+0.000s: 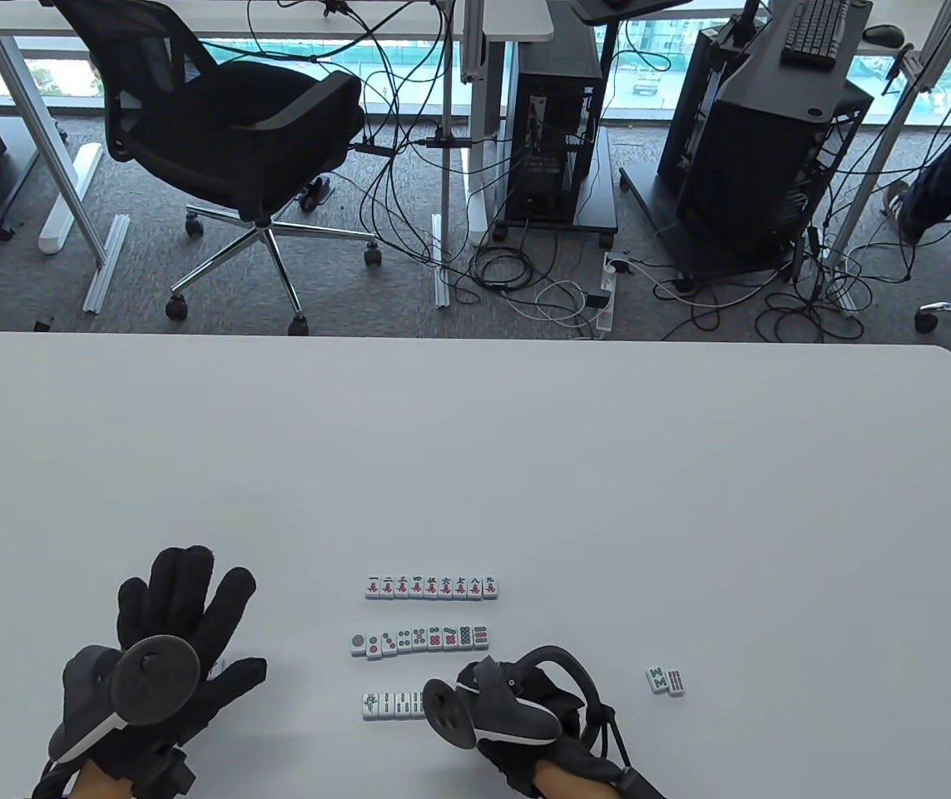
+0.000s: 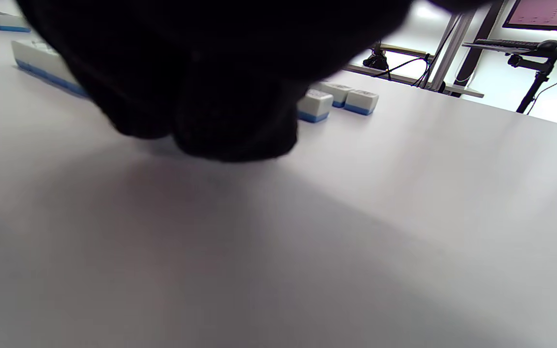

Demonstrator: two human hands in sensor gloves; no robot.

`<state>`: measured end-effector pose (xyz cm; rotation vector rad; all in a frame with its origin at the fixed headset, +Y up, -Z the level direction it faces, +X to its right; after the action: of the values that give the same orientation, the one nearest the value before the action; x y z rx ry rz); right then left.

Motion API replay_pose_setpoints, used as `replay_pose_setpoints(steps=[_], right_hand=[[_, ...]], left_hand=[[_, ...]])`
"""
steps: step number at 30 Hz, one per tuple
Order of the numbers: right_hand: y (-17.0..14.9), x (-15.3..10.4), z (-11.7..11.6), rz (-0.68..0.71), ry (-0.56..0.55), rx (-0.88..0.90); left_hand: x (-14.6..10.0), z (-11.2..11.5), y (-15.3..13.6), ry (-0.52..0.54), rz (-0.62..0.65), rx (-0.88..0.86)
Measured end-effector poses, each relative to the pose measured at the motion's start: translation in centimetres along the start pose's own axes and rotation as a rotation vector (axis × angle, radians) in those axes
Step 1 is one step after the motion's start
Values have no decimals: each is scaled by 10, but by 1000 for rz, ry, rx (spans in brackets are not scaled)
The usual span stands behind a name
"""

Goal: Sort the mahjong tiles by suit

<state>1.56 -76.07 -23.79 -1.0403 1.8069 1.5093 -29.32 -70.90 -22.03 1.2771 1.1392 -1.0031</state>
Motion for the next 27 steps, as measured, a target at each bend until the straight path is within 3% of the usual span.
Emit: replay_pose_setpoints(steps=[7,12,17,20,24,27], right_hand=[[1,0,0,7,-32,-13],[-11,-10,14,-26,-72,21],[-52,-28,38,-166,-132,64],[-88,-42,45,-292,-98,69],[-128,-60,39,-426,-50,1],[-149,-70,22,-487,62,-139]], left_hand=[[0,0,0,0,3,3],[-1,1,1,-5,5,5],[-1,1,1,-4,5,5],[-1,1,1,-4,5,5],[-1,1,1,-10,2,10],[-1,1,1,-14,2,11]])
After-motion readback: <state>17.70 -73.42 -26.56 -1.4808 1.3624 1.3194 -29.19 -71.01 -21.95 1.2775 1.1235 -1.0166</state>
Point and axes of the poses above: the tracker on the back of each hand, its own y axis roughly to the thumb side, its own x axis roughly from the wrist to the fingertips, z = x × y, the point moved 1 cm from there along x, roughly from the wrist to the fingertips, and after that the axes turned 12 degrees about x, right-handed, at the moved point
